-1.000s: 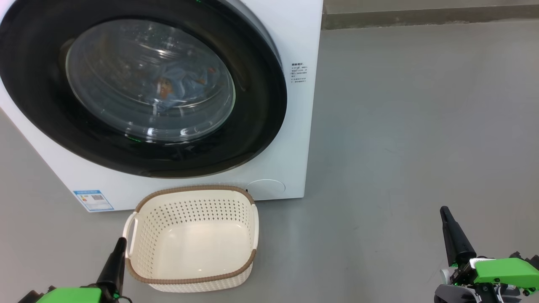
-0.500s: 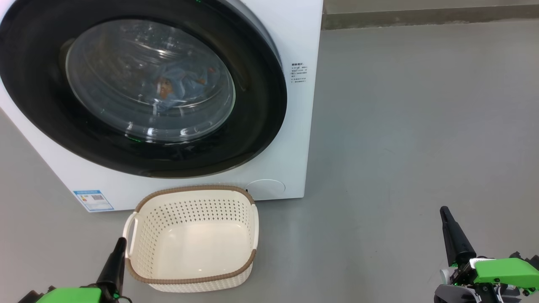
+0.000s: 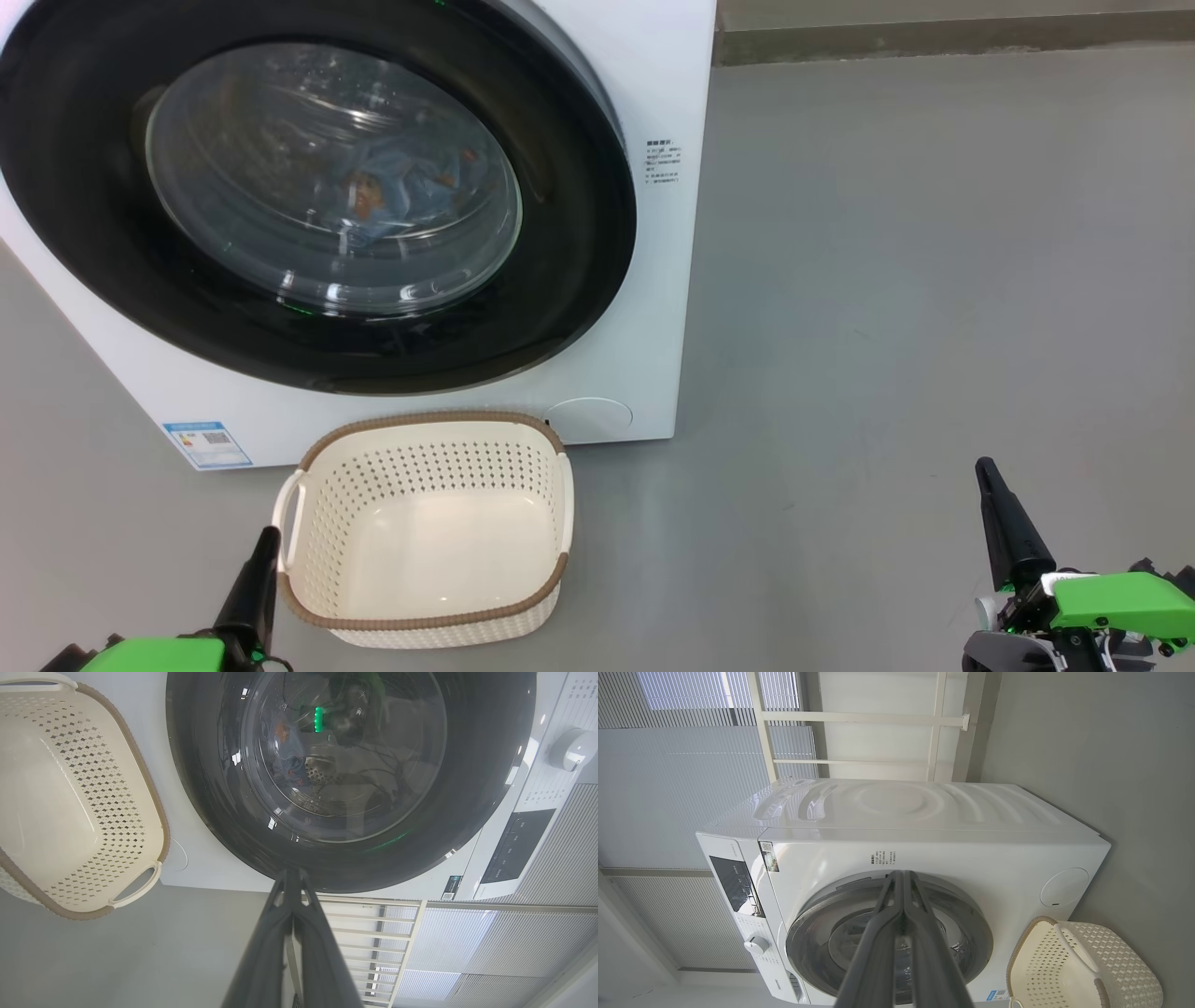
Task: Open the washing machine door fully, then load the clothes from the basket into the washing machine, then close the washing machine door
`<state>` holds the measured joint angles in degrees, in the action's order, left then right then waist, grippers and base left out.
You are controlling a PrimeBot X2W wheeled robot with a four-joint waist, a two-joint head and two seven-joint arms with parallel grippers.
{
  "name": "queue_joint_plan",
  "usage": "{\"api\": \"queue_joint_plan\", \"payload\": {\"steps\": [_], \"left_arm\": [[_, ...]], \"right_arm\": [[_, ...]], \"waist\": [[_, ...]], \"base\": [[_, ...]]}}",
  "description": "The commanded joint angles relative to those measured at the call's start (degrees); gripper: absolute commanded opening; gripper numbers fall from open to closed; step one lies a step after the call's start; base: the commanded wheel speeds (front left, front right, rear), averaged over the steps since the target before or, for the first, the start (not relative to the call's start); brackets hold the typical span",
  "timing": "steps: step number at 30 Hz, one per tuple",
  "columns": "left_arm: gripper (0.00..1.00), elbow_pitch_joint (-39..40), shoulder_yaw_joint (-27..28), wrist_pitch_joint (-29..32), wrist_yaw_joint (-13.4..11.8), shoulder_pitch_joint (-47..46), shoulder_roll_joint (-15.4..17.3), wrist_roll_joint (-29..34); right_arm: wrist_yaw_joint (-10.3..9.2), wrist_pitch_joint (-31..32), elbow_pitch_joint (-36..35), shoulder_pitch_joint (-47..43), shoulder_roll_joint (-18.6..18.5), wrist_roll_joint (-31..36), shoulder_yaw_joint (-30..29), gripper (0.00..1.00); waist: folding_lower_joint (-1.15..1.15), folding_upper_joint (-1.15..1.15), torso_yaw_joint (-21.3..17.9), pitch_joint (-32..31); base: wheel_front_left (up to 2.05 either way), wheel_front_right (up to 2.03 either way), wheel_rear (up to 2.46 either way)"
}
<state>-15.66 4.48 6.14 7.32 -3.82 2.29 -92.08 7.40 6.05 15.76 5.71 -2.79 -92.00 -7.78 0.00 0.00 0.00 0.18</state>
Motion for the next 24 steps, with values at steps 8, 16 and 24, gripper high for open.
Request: {"api": "queue_joint_plan", "payload": {"steps": [8, 16, 24], "left_arm": [[0.00, 1.62, 2.04, 0.35, 0.17, -2.37, 0.64, -0.09], [0.00, 1.62, 2.05, 0.35, 0.17, -2.37, 0.63, -0.08], [0.00, 1.62, 2.05, 0.36, 0.17, -2.38, 0.63, -0.07]], "right_arm": [[0.09, 0.46, -1.74, 0.48, -0.12, -0.15, 1.24, 0.00], [0.09, 0.46, -1.74, 0.48, -0.12, -0.14, 1.23, 0.00], [0.09, 0.47, -1.74, 0.48, -0.11, -0.14, 1.23, 0.00]], "waist": [[0.00, 0.00, 0.00, 0.00], [0.00, 0.00, 0.00, 0.00], [0.00, 0.00, 0.00, 0.00]], "base": [[0.00, 0.00, 0.00], [0.00, 0.00, 0.00], [0.00, 0.00, 0.00]]}}
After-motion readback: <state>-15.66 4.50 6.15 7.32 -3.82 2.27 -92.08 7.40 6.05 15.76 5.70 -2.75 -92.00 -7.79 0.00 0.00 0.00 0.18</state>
